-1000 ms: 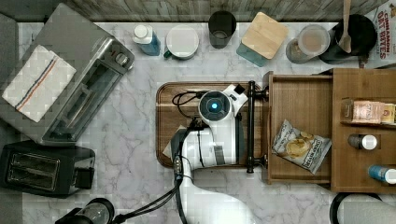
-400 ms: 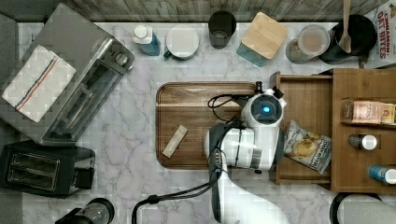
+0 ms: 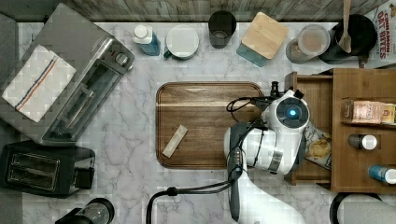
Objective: Close the drawer.
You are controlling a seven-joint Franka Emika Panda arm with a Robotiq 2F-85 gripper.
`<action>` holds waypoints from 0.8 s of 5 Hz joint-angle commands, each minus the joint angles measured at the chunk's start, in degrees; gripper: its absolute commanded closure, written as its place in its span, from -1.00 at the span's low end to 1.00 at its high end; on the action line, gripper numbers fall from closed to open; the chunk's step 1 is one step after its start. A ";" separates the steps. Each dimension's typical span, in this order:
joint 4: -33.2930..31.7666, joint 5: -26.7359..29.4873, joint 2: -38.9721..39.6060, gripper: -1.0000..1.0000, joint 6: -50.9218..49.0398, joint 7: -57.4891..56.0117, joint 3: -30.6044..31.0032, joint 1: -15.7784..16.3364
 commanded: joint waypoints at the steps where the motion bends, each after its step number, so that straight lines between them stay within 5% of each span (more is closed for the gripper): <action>1: 20.77 7.11 6.57 1.00 -6.27 -18.09 -5.81 -12.38; 3: 30.34 7.03 11.89 1.00 -4.98 -23.97 -7.89 -16.22; 4: 22.57 6.73 6.89 1.00 -3.28 -20.59 -8.66 -14.26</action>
